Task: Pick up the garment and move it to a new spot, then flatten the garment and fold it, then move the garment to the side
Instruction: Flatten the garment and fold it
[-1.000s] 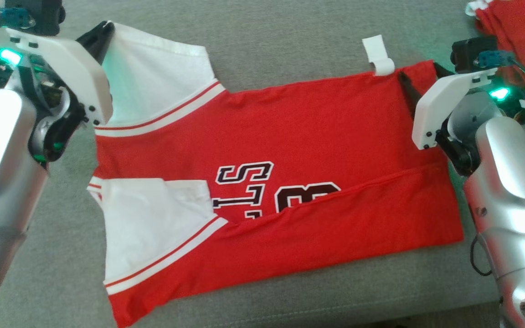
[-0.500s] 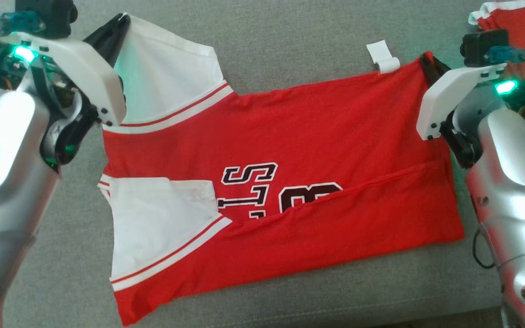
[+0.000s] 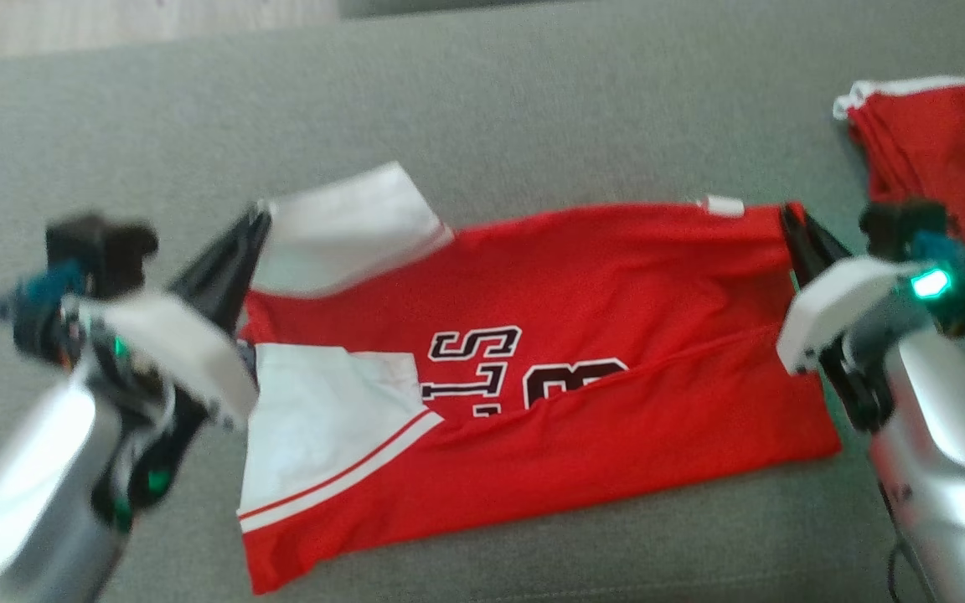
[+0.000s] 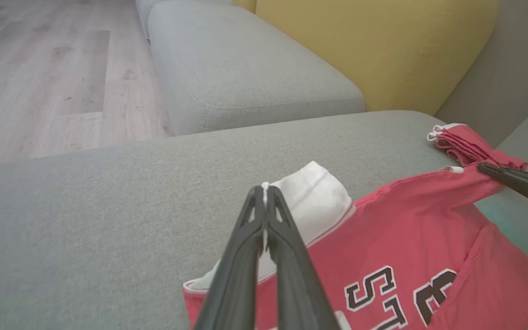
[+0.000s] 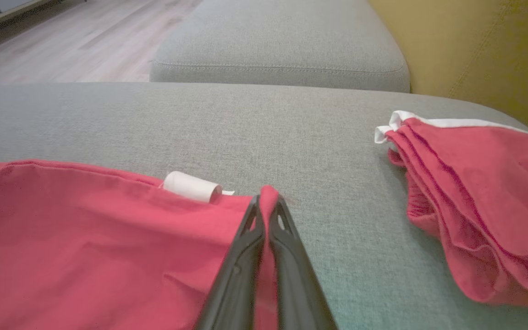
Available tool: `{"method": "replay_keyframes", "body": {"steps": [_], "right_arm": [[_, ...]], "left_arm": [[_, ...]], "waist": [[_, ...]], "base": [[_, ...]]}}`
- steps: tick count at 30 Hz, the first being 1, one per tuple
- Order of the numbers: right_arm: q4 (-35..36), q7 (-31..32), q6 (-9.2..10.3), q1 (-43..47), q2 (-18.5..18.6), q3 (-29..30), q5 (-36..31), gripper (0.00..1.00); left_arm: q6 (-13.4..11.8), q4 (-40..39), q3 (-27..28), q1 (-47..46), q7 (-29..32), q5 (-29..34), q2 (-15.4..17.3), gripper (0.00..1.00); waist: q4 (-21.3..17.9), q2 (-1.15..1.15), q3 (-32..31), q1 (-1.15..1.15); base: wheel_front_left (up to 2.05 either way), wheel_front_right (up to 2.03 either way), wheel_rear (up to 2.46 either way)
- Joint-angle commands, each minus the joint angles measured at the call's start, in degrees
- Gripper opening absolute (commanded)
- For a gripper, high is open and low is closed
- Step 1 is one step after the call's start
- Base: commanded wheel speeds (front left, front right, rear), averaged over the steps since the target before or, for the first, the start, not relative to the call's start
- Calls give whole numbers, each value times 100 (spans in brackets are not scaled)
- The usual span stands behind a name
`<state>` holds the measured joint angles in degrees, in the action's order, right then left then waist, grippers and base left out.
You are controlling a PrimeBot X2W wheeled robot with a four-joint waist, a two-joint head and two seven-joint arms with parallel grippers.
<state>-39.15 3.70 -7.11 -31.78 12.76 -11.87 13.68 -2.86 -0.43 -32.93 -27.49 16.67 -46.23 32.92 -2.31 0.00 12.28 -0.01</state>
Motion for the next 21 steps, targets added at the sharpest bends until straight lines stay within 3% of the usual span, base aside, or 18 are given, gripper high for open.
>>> {"method": "replay_keyframes", "body": {"steps": [1,5,10,19,20,21], "right_arm": [[354,-61,-37,95,105,-44,58,0],[918,15,-37,692,232,58,151,0],[1573,231,-37,1411,264,326,181,0],[2205,446,-37,2301,55,723,5,0],[2251,430,-37,2368,25,755,-27,12],[2287,412,-37,2432,-7,787,-58,32]], "left_arm": [[-142,-388,384,64,-107,-58,304,0],[-477,-976,434,905,-296,-169,368,0],[-766,-1366,314,1741,-525,-266,223,0],[-831,-955,108,2445,-997,-396,-188,0],[-830,-893,101,2497,-1047,-407,-219,0],[-826,-837,86,2543,-1085,-405,-235,0]], "waist": [[114,0,-260,1],[195,0,-515,1],[310,0,-689,1],[358,0,-818,1],[348,0,-827,1],[341,0,-837,1]], "base": [[0,0,0],[0,0,0],[0,0,0],[0,0,0],[0,0,0],[0,0,0]]}}
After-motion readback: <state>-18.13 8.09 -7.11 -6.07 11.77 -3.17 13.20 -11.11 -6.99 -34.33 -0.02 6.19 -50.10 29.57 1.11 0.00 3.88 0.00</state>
